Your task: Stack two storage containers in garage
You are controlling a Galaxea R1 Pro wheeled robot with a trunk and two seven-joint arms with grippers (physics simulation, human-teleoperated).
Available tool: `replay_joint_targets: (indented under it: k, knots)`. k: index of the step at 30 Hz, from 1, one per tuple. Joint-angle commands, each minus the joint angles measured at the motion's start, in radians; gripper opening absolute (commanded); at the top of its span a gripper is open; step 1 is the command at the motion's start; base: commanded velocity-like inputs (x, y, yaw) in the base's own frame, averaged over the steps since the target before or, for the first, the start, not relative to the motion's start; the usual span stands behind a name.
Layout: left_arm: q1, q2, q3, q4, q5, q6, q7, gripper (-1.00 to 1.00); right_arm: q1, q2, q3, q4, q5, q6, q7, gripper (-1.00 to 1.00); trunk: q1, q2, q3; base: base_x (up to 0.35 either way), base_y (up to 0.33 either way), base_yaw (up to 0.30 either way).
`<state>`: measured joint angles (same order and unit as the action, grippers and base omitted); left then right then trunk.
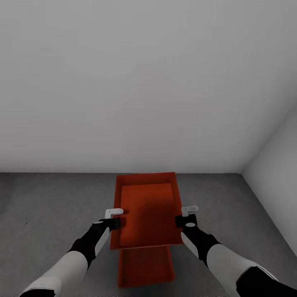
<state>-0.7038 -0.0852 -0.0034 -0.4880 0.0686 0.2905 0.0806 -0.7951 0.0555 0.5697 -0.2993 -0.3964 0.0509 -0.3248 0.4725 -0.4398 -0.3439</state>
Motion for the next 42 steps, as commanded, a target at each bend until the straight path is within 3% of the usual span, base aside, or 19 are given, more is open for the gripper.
replay_joint_targets:
  k: [1, 23, 30, 42]
  knots:
    - [0.0, -0.001, -0.015, -0.005, 0.007, 0.006, 0.011, -1.0, -0.001, 0.0, 0.012, 0.002, -0.024, 0.03, -0.009, -1.0, 0.004, -0.009, -0.006, 0.0, 0.0, 0.0]
    - [0.0, -0.001, -0.014, -0.007, 0.005, 0.006, 0.012, -1.0, -0.001, 0.0, 0.012, 0.002, -0.024, 0.031, -0.009, -1.0, 0.089, -0.163, -0.111, 0.0, 0.0, 0.0]
    - [0.0, -0.001, -0.015, -0.014, 0.006, 0.003, 0.01, -1.0, -0.001, 0.0, 0.012, 0.002, -0.024, 0.031, -0.008, -1.0, 0.089, -0.163, -0.122, 0.0, 0.0, 0.0]
    - [0.0, -0.001, -0.015, -0.011, 0.007, 0.005, 0.01, -1.0, -0.001, 0.0, 0.012, 0.002, -0.024, 0.031, -0.008, -1.0, 0.135, -0.247, -0.179, 0.0, 0.0, 0.0]
